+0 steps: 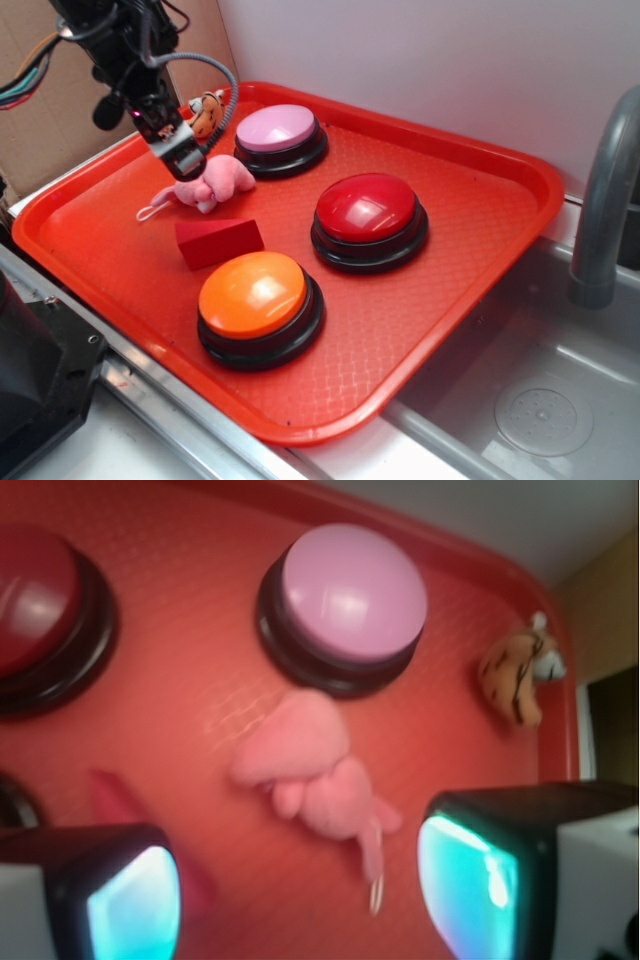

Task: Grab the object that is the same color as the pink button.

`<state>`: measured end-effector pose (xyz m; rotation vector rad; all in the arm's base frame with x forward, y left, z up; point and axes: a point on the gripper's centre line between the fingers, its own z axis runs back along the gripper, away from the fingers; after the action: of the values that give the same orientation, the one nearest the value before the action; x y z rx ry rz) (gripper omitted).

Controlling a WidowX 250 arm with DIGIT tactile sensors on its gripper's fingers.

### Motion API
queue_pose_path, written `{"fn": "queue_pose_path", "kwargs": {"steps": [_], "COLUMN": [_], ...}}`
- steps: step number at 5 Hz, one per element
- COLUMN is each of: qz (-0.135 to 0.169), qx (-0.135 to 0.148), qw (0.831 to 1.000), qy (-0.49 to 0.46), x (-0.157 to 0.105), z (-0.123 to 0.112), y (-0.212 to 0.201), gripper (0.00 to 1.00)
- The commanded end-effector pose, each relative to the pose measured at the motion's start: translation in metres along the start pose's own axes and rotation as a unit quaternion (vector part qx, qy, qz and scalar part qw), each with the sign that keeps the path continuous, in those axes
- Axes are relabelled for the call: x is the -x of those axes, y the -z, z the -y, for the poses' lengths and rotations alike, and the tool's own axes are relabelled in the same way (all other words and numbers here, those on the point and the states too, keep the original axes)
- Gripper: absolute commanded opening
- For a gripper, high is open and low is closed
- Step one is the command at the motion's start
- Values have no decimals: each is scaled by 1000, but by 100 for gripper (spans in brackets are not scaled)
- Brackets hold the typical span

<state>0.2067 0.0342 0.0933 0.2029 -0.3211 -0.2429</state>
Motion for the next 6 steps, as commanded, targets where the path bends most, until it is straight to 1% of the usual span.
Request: {"fn": "queue_pose_path", "kwargs": {"steps": [1, 2, 3, 4, 5, 6], "qz": [15, -2, -7, -10, -9, -9], "qx": [-12, -10, 11, 14, 6, 9], "qw": [1000, 1000, 1000, 1000, 1000, 1000], "qy": [18, 7, 9, 1, 1, -12], "x": [-10, -6, -5, -3, -3, -1], "z": [-21, -30, -28, -27, -27, -27], "y": [42, 61, 74, 78, 77, 75], "gripper": [100, 100, 100, 100, 1, 0]}}
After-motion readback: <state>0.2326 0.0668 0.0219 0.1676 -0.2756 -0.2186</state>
